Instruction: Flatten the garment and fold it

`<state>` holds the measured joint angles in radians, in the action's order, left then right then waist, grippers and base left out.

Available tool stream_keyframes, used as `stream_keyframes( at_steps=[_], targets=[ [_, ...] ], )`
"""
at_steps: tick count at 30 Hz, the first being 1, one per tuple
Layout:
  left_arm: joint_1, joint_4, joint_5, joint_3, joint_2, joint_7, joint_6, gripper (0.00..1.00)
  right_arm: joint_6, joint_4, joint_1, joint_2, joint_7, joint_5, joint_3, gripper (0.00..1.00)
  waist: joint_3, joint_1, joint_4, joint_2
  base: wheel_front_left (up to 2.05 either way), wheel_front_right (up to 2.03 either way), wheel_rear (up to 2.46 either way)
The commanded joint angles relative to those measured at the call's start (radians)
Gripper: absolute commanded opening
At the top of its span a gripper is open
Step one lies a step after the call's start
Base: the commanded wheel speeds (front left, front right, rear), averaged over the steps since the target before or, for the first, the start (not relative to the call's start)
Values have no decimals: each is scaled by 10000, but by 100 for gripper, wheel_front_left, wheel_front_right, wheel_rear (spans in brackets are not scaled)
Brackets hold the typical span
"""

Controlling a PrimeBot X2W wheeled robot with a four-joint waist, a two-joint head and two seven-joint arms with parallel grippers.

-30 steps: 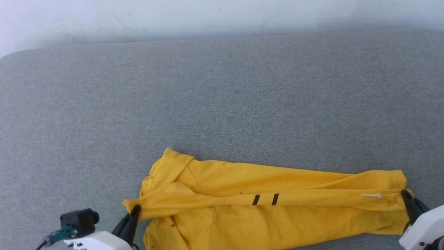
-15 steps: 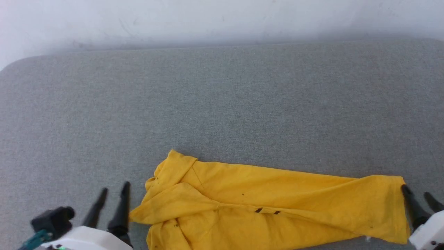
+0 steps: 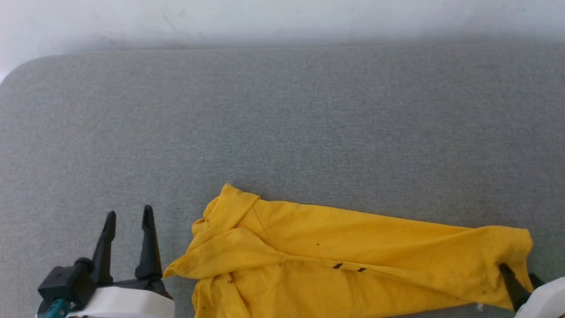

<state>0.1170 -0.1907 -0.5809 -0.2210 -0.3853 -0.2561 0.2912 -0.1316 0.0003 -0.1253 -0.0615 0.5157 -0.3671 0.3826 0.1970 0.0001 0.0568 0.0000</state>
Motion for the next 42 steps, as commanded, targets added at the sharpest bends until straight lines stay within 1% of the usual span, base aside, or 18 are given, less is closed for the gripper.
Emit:
stream_keyframes(
  at_steps=[1,5,6,7,8,14,19,22,24,26,28,31,38,42],
  targets=[
    [-51,60,111,-12,73,-48,-65,100,9,108,-20,-16,-57,46,-55,100,38,-1,53,0,0,0,0],
    [-166,234,267,-35,287,-53,-248,100,9,826,100,-97,32,32,-308,100,52,-1,166,0,0,0,0],
    [-197,277,296,-35,318,-54,-288,100,9,979,151,-89,86,-27,-333,44,45,-1,189,0,0,0,0],
    [-230,317,319,-33,344,-54,-324,100,9,1114,239,-75,42,-93,-267,16,36,-1,210,0,0,0,0],
    [-261,359,340,-34,363,-54,-360,100,9,1255,303,-66,41,-105,-237,0,17,-1,233,0,0,0,0],
    [-238,561,360,31,449,-55,-474,100,9,1491,639,-193,-324,7,67,0,-216,-1,249,0,0,0,0],
    [-136,662,323,42,511,-56,-567,100,9,1516,827,-629,-578,164,893,0,-359,-1,212,0,0,0,0],
    [-106,710,325,13,531,-56,-601,100,9,1538,814,-1075,-720,402,1539,0,-417,-1,211,0,0,0,0],
    [-83,753,329,-11,522,-56,-616,100,9,1511,791,-1228,-736,471,1737,0,-453,-1,195,0,0,0,0],
    [-48,795,313,-31,525,-56,-625,100,9,1348,728,-1238,-594,416,1649,0,-471,-1,164,0,0,0,0],
    [-27,848,273,-74,550,-48,-653,100,9,1040,633,-1136,-364,230,1352,0,-478,-1,132,0,0,0,0],
    [-28,933,222,-145,614,-46,-695,100,9,318,410,-881,162,-186,506,0,-480,-1,81,0,0,0,0],
    [-205,1078,192,-256,752,-47,-767,100,9,-1747,-74,-289,1519,-1191,-2489,0,-386,-1,50,0,0,0,0],
    [-359,1184,179,-325,817,-48,-835,100,9,-2424,48,-98,1934,-1534,-4017,0,-296,-1,158,0,0,0,0]
  ],
)
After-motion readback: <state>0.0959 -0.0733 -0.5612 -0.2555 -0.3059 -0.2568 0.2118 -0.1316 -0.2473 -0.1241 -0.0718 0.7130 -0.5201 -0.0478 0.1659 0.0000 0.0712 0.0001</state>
